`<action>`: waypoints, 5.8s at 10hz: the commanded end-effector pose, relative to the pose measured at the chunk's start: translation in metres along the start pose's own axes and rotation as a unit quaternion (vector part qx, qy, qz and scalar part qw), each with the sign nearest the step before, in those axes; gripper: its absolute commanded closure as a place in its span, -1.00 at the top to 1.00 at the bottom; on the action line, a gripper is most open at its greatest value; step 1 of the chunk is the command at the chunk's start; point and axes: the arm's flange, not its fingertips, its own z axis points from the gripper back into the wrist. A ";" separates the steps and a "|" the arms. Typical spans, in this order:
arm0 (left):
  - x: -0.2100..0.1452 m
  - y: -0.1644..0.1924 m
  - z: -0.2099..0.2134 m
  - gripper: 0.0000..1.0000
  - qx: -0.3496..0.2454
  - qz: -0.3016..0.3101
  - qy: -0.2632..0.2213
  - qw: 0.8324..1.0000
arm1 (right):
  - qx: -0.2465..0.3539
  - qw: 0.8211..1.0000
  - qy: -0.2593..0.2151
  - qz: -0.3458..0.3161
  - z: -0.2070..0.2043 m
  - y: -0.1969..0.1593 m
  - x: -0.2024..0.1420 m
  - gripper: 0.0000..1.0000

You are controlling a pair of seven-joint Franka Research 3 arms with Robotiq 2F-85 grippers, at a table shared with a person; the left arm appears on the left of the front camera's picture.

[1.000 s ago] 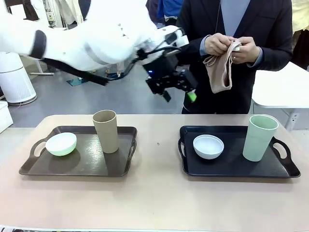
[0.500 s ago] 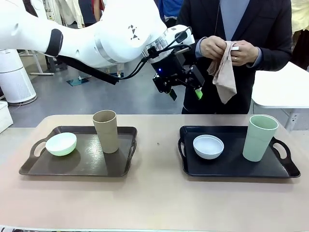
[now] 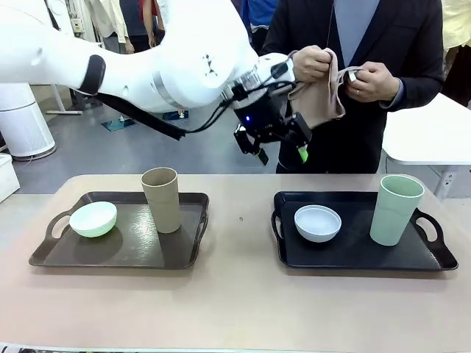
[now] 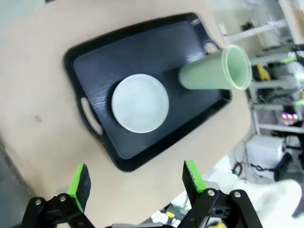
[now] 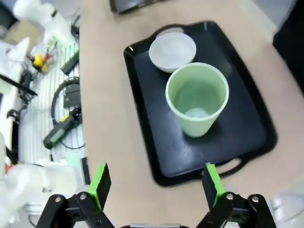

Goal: Set up a tray with a mat and arrange the tableware.
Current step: Pick up the Picnic Bowl and Reusable plastic cup from the Handle tray in front of the human's position and hold them in the air.

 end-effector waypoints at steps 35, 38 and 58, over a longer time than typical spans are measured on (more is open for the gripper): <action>0.047 -0.029 -0.190 1.00 0.144 0.090 0.038 0.985 | 0.114 0.964 -0.171 0.170 -0.188 -0.130 -0.062 1.00; 0.047 -0.031 -0.209 1.00 0.163 0.089 0.073 0.980 | 0.105 0.967 -0.177 0.154 -0.209 -0.152 -0.052 1.00; 0.039 -0.015 -0.200 -1.00 0.185 0.095 0.105 0.972 | 0.169 0.944 -0.220 0.182 -0.229 -0.148 -0.017 -1.00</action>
